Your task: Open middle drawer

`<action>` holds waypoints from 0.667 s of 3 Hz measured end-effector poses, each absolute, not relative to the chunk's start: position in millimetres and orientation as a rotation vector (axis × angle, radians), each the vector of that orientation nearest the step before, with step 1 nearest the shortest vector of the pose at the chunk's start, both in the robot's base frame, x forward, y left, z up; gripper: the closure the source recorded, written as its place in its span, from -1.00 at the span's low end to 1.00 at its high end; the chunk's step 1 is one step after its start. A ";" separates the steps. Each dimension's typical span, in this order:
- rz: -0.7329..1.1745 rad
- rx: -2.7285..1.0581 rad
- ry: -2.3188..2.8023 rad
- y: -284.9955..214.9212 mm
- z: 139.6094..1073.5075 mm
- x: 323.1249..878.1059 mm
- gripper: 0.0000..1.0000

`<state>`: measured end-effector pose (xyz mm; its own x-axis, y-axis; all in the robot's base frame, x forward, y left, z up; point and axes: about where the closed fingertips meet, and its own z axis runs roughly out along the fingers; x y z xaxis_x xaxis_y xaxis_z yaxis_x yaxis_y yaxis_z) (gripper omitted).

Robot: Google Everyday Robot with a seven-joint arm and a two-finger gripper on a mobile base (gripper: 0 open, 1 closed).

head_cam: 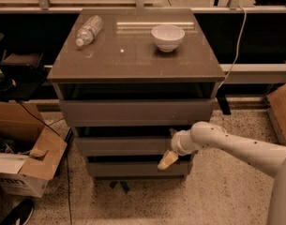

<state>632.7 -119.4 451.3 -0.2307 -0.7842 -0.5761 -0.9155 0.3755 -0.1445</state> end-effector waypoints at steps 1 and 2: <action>0.336 -1.456 2.063 -111.2 426.3 656.1 -1.00; 0.379 -1.460 2.081 -108.2 399.1 660.1 -0.74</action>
Offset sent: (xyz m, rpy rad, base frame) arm 0.0286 0.0098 -0.0874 0.0457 0.1013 0.0187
